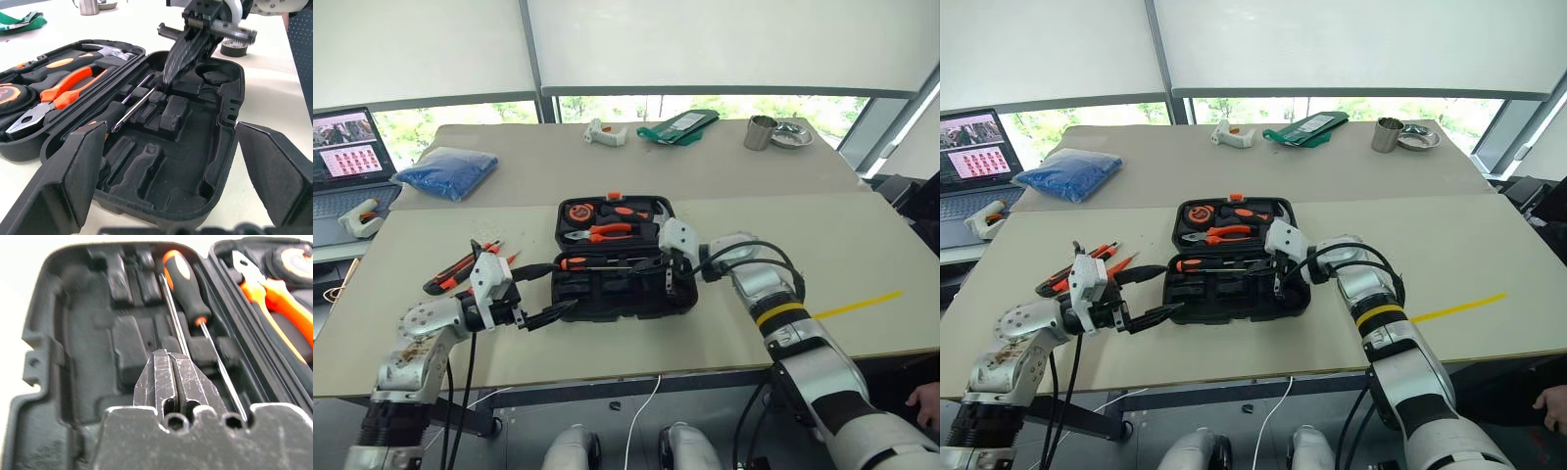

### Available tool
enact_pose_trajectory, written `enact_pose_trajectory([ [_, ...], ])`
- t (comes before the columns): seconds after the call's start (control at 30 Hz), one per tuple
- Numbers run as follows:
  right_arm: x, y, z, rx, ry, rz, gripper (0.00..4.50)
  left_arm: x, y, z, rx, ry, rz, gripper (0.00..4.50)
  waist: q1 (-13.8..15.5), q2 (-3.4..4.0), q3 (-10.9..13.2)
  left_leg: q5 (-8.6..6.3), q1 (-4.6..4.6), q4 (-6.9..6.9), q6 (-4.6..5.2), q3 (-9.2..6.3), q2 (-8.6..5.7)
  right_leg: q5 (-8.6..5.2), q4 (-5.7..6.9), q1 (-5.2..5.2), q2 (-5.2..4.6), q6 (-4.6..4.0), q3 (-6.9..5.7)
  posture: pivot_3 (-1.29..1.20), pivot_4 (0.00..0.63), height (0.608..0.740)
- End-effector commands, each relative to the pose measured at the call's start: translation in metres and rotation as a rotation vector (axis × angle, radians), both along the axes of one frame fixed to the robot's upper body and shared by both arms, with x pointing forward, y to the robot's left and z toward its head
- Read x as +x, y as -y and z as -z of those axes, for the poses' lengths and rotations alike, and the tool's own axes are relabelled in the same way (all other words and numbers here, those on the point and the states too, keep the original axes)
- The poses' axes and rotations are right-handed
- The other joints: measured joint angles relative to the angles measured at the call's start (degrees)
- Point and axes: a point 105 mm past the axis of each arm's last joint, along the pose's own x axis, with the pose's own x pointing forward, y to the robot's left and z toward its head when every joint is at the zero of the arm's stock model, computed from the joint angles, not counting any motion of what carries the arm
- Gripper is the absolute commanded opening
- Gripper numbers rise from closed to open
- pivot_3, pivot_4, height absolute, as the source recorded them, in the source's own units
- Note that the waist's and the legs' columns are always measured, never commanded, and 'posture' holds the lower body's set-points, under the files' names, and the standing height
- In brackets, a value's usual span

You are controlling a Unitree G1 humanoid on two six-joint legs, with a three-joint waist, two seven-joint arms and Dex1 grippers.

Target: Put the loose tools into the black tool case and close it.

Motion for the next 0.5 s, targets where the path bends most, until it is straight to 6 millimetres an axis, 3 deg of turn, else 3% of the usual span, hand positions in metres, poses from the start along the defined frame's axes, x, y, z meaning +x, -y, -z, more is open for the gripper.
enact_pose_trajectory([
  [0.03,0.009,-0.001,-0.024,0.032,0.083,0.028,0.03,0.000,-0.003,-0.008,0.011,0.032,-0.009,4.50,0.0,0.00,0.0,0.00,0.00,0.00,0.00,0.00,0.00,0.00,0.00,0.00,0.00,0.00,0.00,0.00,0.150,0.740],
  [0.5,0.018,-0.004,0.028,-0.180,0.013,0.087,0.03,0.008,-0.007,-0.011,0.031,0.036,-0.052,4.50,-0.1,0.00,0.0,0.01,0.13,-0.06,-0.02,0.02,0.01,-0.02,0.01,0.08,0.02,-0.03,0.00,0.00,0.150,0.740],
])
